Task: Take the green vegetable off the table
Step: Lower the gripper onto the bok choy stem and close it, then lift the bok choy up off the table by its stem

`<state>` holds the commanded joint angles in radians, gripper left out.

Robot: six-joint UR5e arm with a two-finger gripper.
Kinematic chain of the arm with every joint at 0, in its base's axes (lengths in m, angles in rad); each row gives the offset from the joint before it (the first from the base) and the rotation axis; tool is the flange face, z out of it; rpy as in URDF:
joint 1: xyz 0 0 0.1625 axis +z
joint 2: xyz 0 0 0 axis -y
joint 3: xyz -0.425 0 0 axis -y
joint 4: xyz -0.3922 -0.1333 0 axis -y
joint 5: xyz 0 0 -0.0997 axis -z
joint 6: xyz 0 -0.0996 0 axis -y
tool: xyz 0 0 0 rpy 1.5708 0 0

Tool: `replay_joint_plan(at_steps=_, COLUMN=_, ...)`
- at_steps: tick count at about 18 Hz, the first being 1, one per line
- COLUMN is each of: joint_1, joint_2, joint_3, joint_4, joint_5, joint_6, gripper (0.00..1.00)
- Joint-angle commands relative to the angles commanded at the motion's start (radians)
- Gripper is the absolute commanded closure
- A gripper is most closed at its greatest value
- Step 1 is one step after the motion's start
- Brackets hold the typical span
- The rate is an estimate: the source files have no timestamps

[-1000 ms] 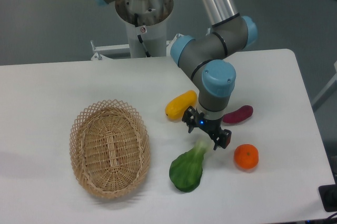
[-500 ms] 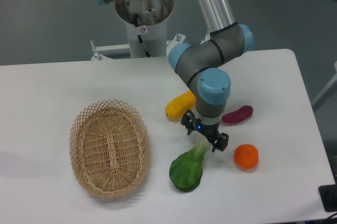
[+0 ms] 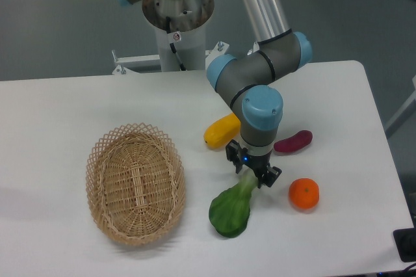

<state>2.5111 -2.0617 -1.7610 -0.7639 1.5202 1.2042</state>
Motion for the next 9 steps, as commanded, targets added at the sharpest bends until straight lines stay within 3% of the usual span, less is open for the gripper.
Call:
replay_joint_plan(at_steps=4, joint_1=0.006, joint_2=0.012, joint_3=0.026, joint_4=0.0, joint_5=-0.008, joint_6=0.009, gripper=0.68)
replay_joint_plan(at_steps=9, joint_1=0.046, joint_2=0.075, joint_3=0.084, joint_4=-0.02, joint_5=-0.021, joint_6=0.017, gripper=0.67)
